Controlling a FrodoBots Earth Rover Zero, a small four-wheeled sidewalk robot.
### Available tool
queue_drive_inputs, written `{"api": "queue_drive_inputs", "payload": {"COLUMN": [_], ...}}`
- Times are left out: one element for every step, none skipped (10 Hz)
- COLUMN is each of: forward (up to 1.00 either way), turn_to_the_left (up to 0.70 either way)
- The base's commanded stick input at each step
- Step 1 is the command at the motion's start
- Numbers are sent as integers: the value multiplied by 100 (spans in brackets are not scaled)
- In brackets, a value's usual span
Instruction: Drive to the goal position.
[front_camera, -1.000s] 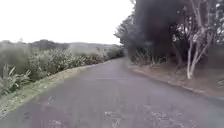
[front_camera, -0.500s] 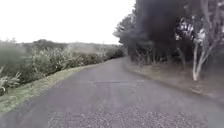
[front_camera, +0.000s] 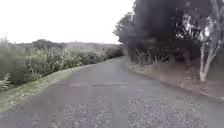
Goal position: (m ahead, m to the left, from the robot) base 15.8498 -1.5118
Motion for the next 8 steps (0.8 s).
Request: {"api": "queue_drive_inputs", "payload": {"forward": [70,70,70,70,70,70,70,70], "turn_to_the_left": [31,35,35,19,0,0,0,0]}}
